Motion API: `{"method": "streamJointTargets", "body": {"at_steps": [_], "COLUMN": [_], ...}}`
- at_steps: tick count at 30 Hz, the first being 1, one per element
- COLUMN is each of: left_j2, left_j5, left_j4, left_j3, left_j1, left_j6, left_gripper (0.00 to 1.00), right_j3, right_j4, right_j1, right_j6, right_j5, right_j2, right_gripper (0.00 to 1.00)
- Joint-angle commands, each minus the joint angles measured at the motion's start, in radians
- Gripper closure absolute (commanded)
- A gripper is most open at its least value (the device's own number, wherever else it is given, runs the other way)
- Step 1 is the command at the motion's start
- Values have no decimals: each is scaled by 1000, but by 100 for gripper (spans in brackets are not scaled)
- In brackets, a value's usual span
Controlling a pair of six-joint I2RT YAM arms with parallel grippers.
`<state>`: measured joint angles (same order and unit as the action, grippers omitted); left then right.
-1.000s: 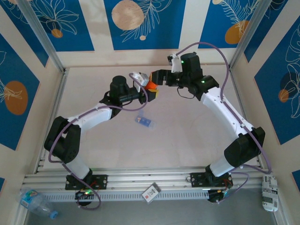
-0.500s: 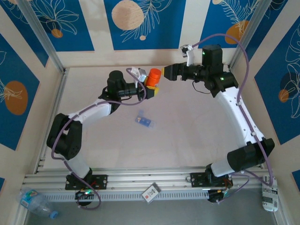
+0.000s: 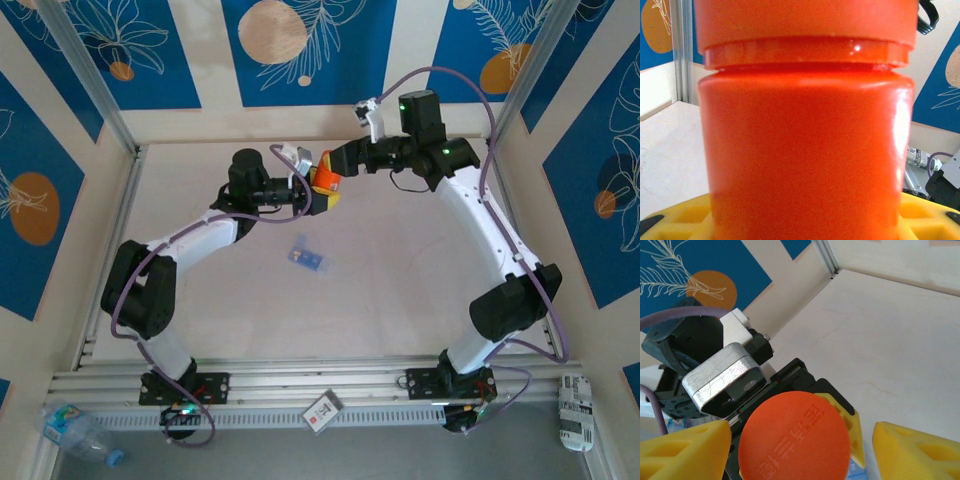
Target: Sort the pills into containers
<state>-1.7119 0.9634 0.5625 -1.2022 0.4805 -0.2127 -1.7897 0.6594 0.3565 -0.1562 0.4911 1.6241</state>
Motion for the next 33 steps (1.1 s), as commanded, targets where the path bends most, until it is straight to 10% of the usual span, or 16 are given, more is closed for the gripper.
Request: {"method": "streamJointTargets", "body": {"at_steps": [1,8,24,33], "left_j2": [-8,-7,104,92], "left_j5": [42,39,-423,-502], "left_j4": [49,57,91,140], "left_j3": [-29,-29,49,78], "left_j1": [-7,-8,97,136], "left_j6": [-21,-28,142,157], "left_gripper": [100,100,100,100], "right_j3": [-34,-13,383,411], "right_j4": [35,50,-318,-351], "right_j1": [4,15,163,198], "right_j6": [15,10,-395,-469], "right_j5": [19,13,-457,-565], "right_j2": [8,13,-104,-111], "right_gripper": [34,58,66,66]}}
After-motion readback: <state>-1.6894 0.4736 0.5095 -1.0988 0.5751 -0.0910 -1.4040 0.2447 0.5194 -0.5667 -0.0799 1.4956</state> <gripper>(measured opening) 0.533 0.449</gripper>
